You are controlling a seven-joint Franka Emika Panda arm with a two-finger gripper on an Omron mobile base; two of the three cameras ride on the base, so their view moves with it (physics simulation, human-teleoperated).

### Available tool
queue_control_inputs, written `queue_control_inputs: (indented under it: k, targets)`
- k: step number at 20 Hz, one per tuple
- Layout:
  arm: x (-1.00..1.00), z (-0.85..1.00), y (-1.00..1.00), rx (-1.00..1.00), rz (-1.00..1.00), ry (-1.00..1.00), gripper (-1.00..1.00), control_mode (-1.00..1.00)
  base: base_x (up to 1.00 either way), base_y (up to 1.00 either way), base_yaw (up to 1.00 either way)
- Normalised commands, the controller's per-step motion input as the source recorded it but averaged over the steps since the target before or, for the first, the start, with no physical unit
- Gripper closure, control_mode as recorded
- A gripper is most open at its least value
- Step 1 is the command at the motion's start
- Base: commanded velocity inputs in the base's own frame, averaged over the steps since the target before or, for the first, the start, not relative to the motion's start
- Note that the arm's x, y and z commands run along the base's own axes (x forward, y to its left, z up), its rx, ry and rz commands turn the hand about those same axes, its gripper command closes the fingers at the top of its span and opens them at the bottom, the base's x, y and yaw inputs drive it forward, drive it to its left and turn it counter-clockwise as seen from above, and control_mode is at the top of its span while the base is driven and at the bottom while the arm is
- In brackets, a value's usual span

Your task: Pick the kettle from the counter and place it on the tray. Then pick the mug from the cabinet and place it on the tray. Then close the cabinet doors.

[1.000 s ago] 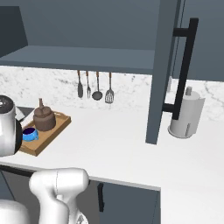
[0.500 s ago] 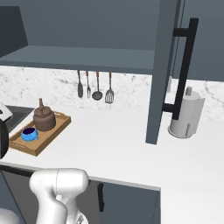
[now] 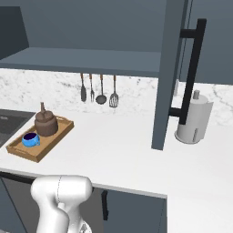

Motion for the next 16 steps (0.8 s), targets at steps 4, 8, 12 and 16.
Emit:
queue_control_inputs:
  k: [4, 8, 12, 16]
  targets:
    - [-0.27, 0.25, 0.06, 0.0, 0.29, -0.42, -1.0, -1.0, 0.0, 0.0, 0.0]
    - [-0.28, 0.24, 0.42, -0.03, 0.29, -0.36, -1.0, -1.0, 0.0, 0.0, 0.0]
    - [-0.18, 0.27, 0.55, -0.01, 0.24, -0.23, -1.0, -1.0, 0.0, 0.0, 0.0]
    - [-0.2, 0.21, 0.61, 0.0, 0.23, -0.18, -1.0, -1.0, 0.0, 0.0, 0.0]
